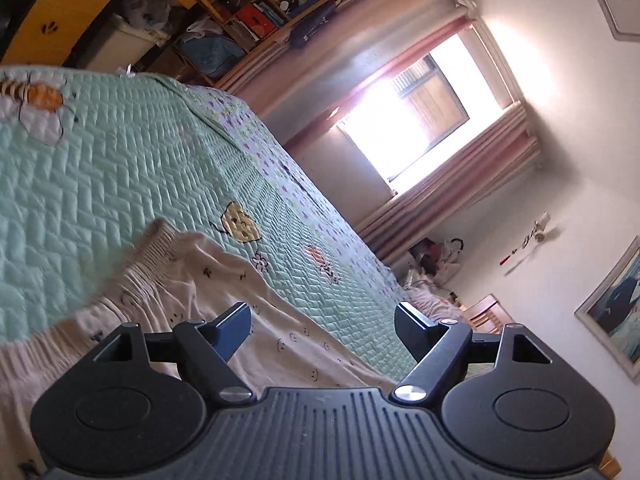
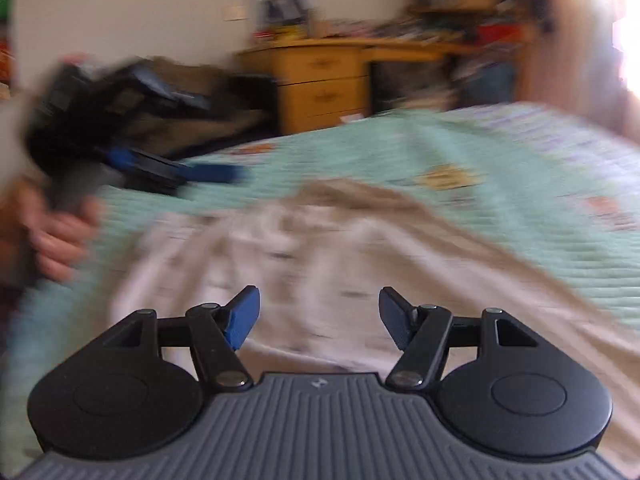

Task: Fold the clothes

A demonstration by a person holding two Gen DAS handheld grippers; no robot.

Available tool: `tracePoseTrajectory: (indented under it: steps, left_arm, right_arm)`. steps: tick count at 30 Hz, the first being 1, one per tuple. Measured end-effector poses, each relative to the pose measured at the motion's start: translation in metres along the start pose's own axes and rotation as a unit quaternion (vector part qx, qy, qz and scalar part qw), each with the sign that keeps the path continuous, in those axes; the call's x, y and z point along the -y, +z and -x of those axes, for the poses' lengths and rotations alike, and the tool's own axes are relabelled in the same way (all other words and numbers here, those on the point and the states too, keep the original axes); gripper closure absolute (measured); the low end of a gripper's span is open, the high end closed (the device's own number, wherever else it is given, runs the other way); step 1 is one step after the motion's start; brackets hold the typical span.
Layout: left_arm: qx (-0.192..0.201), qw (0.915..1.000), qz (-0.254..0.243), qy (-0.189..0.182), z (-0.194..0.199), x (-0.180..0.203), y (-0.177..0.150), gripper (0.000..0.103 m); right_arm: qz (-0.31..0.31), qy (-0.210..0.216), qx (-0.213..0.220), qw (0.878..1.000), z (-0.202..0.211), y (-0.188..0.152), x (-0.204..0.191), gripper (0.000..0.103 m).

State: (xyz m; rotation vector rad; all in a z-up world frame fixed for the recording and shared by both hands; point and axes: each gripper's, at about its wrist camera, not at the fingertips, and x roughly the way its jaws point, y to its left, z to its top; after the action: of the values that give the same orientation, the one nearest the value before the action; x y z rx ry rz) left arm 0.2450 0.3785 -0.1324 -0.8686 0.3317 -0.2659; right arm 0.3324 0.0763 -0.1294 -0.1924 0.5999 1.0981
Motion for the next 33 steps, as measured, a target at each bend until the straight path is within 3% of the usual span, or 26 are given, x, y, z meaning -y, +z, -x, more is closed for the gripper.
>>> tracePoseTrajectory:
  steps: [1, 5, 6, 9, 11, 13, 17, 19, 20, 22, 23, 24, 26, 28, 33]
  left_arm:
    - [0.009, 0.9999, 0.006, -0.009, 0.000, -0.003, -0.002, 0.022]
    - [0.065, 0.9970, 0.016, -0.039, 0.010, -0.014, -0.011, 0.014]
    - [0.071, 0.9964, 0.017, -0.042, 0.010, -0.017, -0.013, 0.012]
    - [0.048, 0.9982, 0.002, -0.036, 0.002, -0.021, -0.020, 0.012]
    - [0.034, 0.9989, -0.010, -0.030, -0.003, -0.023, -0.024, 0.012]
    - [0.025, 0.9995, -0.012, -0.018, -0.007, -0.027, -0.026, 0.012]
    - [0.036, 0.9988, 0.032, -0.006, -0.006, -0.049, -0.021, 0.012]
    - [0.053, 0.9969, 0.054, -0.022, 0.002, -0.053, -0.017, 0.012]
    - [0.059, 0.9966, 0.052, -0.025, 0.004, -0.051, -0.016, 0.012]
    - [0.063, 0.9968, 0.040, -0.027, 0.006, -0.046, -0.016, 0.011]
    - [0.061, 0.9972, 0.033, -0.028, 0.005, -0.044, -0.016, 0.011]
    - [0.058, 0.9975, 0.028, -0.028, 0.004, -0.042, -0.017, 0.011]
    - [0.053, 0.9981, 0.021, -0.025, 0.001, -0.041, -0.018, 0.011]
    - [0.043, 0.9984, 0.033, -0.011, -0.004, -0.048, -0.017, 0.011]
    - [0.037, 0.9982, 0.048, -0.004, -0.004, -0.053, -0.017, 0.010]
  right_arm:
    - [-0.011, 0.035, -0.011, 0.999, -0.008, 0.005, 0.003, 0.038]
    - [-0.052, 0.107, -0.044, 0.992, -0.038, 0.022, 0.023, 0.081]
    - [-0.048, 0.113, -0.062, 0.991, -0.046, 0.024, 0.026, 0.086]
    - [0.024, 0.051, -0.135, 0.989, -0.080, 0.017, 0.047, 0.103]
    - [0.029, -0.010, -0.104, 0.994, -0.082, 0.024, 0.078, 0.103]
    - [0.041, -0.120, -0.077, 0.989, -0.079, 0.034, 0.094, 0.103]
    - [0.016, -0.050, -0.049, 0.997, -0.061, 0.036, 0.072, 0.097]
    - [0.024, -0.002, -0.057, 0.998, -0.068, 0.036, 0.050, 0.097]
    - [0.029, 0.022, -0.062, 0.997, -0.071, 0.036, 0.038, 0.091]
    - [0.046, 0.060, -0.087, 0.993, -0.093, 0.037, 0.035, 0.091]
    - [0.048, 0.038, -0.103, 0.993, -0.109, 0.037, 0.045, 0.103]
    - [0.016, 0.019, -0.084, 0.996, -0.117, 0.041, 0.064, 0.103]
    - [-0.038, -0.066, -0.052, 0.996, -0.117, 0.054, 0.089, 0.103]
    - [-0.049, -0.057, -0.034, 0.997, -0.107, 0.062, 0.085, 0.096]
    - [-0.032, -0.039, -0.030, 0.998, -0.097, 0.071, 0.062, 0.091]
